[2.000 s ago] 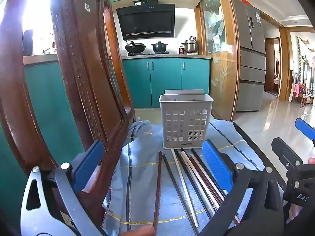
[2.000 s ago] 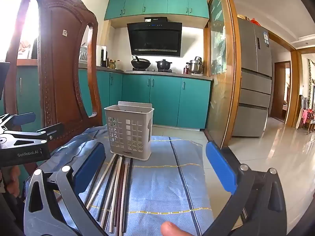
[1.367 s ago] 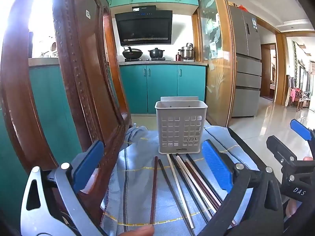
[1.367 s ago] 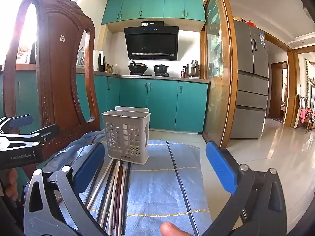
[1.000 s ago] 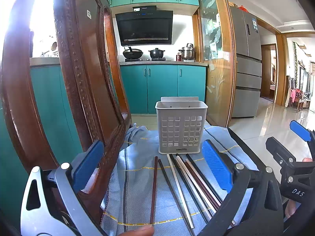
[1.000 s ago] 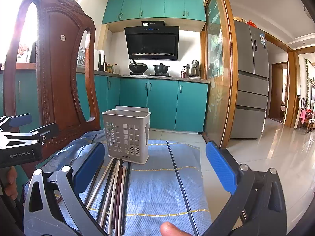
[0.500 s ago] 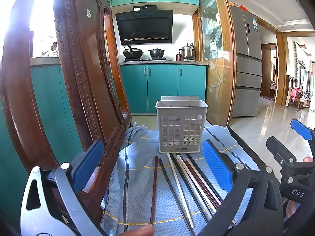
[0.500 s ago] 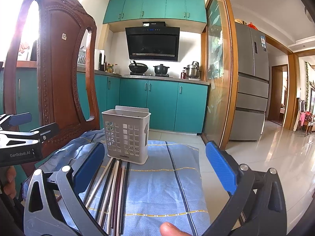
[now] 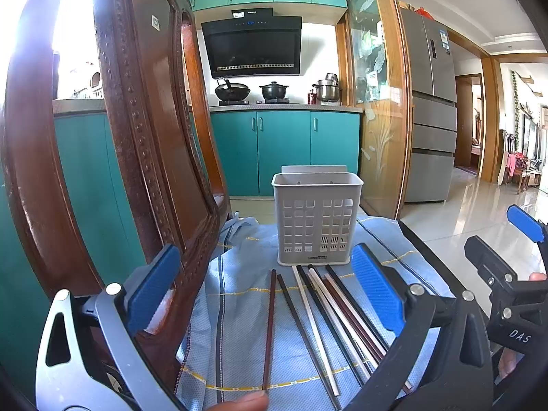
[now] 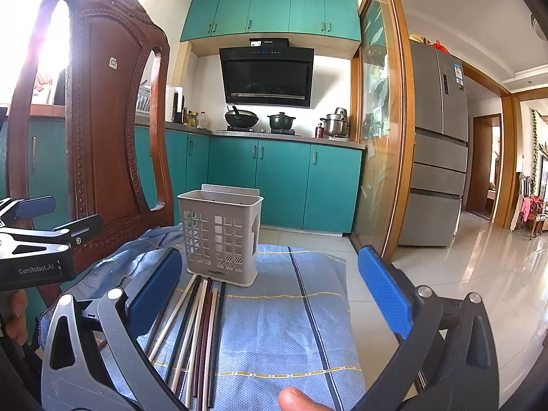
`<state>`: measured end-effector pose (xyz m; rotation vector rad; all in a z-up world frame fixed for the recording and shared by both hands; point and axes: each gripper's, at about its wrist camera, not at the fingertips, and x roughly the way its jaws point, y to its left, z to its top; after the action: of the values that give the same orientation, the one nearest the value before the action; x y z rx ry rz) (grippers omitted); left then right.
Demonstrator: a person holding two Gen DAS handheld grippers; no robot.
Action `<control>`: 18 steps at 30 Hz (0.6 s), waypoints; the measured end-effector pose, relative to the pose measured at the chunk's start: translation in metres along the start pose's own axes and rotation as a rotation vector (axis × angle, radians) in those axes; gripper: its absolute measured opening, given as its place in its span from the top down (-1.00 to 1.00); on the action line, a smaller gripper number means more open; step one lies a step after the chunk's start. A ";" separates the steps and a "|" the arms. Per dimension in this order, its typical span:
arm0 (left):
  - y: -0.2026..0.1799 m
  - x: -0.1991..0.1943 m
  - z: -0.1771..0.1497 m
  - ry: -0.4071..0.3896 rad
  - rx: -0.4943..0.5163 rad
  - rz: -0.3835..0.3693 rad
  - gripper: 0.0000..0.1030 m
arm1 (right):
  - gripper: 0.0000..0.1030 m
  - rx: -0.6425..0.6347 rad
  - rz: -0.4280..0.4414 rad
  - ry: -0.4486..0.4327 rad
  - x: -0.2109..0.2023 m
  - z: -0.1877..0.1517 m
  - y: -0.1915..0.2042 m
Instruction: Organize utensils
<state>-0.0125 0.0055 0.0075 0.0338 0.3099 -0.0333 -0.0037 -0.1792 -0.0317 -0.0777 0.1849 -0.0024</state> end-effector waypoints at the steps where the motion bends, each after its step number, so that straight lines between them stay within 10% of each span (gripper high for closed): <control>1: 0.000 0.000 0.000 0.000 0.000 0.001 -0.93 | -0.95 0.000 0.000 -0.001 0.000 0.000 0.000; 18: 0.000 0.004 -0.003 0.009 -0.001 0.005 -0.93 | -0.95 -0.005 0.002 0.002 0.001 -0.002 0.002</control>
<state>-0.0093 0.0052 0.0035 0.0338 0.3187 -0.0281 -0.0033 -0.1773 -0.0341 -0.0826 0.1871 0.0003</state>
